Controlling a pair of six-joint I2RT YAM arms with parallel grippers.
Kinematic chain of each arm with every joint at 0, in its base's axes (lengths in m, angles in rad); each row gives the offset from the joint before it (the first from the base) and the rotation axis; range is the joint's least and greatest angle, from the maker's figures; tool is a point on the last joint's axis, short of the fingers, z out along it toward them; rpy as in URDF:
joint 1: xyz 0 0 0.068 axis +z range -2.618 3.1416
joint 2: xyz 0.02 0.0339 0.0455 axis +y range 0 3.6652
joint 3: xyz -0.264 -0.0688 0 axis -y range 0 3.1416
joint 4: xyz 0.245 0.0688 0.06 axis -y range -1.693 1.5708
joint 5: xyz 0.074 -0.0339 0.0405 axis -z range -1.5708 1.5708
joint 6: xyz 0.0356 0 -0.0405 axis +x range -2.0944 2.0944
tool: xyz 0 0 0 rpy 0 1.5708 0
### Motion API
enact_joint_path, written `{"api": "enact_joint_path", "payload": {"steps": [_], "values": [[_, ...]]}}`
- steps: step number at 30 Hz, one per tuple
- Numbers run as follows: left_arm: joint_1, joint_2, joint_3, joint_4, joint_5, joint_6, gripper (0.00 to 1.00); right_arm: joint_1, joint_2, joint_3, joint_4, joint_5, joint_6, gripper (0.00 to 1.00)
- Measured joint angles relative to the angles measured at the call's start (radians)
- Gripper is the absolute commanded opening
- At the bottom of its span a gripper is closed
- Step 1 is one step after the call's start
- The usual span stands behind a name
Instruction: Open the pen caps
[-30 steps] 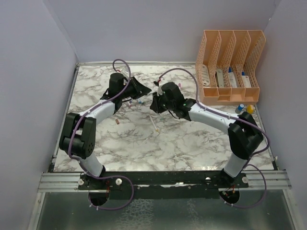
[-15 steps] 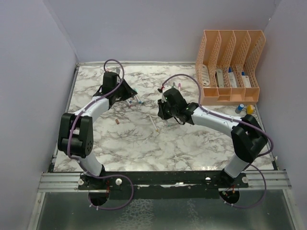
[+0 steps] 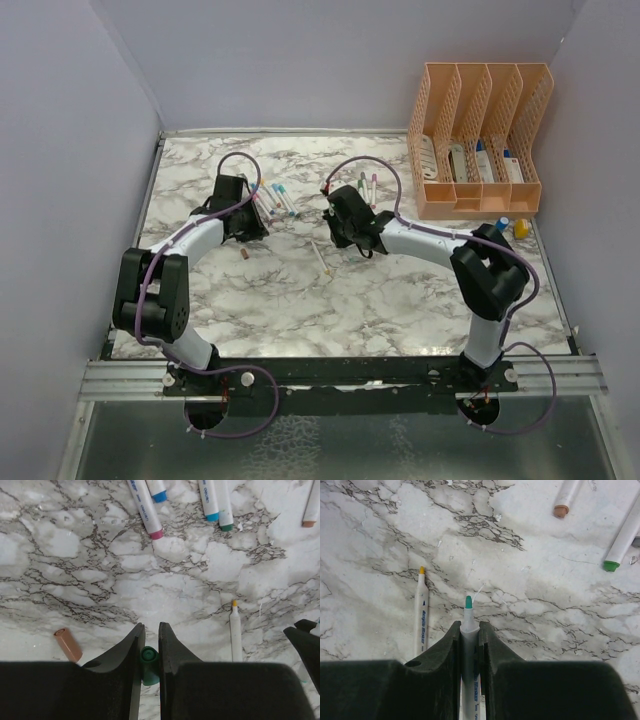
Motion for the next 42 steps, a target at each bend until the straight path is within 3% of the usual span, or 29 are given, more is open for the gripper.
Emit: {"api": "enact_joint_path", "payload": {"steps": [15,25,31,42], "values": [[0.013,0.045,-0.032,-0.013,-0.039,0.044,0.13,0.0,0.051,0.01,0.008,0.002,-0.003,0.01],[0.038,0.05,-0.06,-0.013,-0.055,0.055,0.3,0.0,0.071,0.01,0.014,0.002,-0.003,0.01],[0.051,0.05,-0.069,-0.012,-0.061,0.06,0.35,0.0,0.081,0.011,0.019,0.002,-0.003,0.01],[0.077,-0.008,-0.053,-0.034,-0.068,0.058,0.63,0.0,0.124,0.029,0.035,-0.013,-0.003,0.03]]}}
